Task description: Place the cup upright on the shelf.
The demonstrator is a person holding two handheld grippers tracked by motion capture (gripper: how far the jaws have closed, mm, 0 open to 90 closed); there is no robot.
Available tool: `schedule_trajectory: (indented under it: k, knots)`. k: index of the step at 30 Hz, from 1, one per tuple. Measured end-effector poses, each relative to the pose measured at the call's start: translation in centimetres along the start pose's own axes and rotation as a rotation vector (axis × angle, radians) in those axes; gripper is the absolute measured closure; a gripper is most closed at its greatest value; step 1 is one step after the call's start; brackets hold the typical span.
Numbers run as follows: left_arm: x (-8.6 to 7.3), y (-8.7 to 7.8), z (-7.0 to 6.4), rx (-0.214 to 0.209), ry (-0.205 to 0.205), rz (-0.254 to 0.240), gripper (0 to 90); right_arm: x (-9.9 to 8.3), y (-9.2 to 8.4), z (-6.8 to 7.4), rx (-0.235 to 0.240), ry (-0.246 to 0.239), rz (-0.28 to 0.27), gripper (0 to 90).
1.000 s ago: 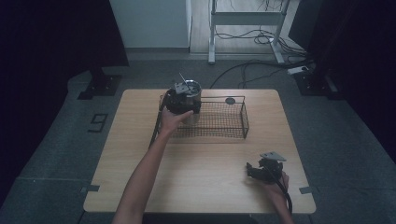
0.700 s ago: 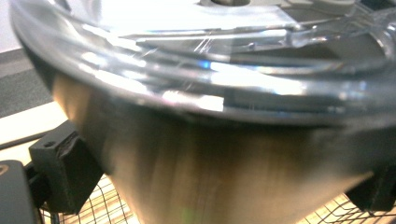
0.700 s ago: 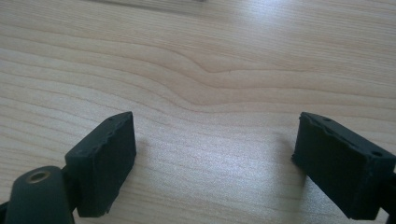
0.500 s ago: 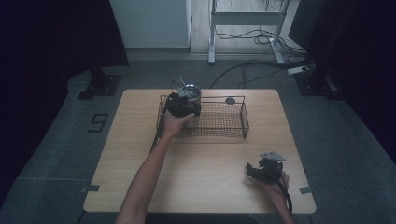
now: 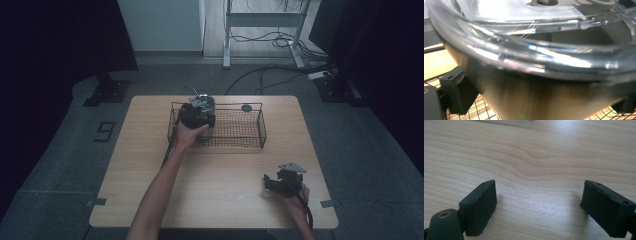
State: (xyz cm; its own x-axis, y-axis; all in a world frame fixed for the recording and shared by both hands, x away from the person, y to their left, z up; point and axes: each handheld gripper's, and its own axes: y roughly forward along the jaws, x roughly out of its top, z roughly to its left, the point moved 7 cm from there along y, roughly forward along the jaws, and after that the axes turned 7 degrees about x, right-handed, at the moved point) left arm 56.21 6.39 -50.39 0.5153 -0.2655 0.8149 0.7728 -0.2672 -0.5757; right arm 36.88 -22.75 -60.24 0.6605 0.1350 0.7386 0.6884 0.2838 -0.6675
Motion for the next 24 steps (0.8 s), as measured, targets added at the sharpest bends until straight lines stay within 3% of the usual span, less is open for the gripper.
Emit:
schedule_trajectory:
  k: [7,24]
  knots:
    - [-0.7,0.3,0.0,0.006,0.003,0.015,3.8,0.0,0.0,0.0,0.0,0.0,0.001,12.4]
    - [-1.6,0.0,0.3,-0.013,0.003,-0.007,3.7,0.0,0.0,0.0,0.0,0.0,0.0,12.4]
